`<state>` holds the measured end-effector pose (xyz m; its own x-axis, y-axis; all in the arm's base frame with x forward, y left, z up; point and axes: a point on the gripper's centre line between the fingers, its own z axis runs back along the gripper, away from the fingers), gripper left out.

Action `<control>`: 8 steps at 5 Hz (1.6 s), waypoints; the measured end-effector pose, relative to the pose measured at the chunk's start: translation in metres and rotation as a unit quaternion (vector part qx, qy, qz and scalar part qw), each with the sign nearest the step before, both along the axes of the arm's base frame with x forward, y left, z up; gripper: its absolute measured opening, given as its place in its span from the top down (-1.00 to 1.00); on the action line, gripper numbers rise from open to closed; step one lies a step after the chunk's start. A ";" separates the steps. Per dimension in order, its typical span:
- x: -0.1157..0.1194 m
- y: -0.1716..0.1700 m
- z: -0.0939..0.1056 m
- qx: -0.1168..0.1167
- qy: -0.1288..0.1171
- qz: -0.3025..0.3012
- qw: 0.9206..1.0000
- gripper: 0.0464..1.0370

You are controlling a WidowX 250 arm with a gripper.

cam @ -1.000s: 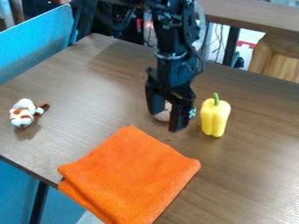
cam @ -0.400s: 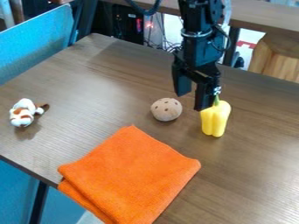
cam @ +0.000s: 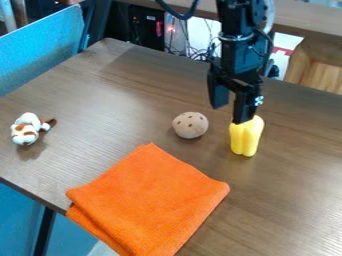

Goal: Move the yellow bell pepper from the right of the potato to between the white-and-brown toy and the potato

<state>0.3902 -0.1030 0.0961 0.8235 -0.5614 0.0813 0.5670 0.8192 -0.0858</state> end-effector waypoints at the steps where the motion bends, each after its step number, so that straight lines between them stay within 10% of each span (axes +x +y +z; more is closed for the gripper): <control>1: 0.005 -0.008 -0.004 0.008 0.005 -0.004 1.000 -0.93; 5: 0.012 -0.019 -0.011 0.033 0.012 -0.011 0.999 -0.85; 8: 0.016 -0.020 -0.014 0.034 0.013 -0.003 0.999 0.51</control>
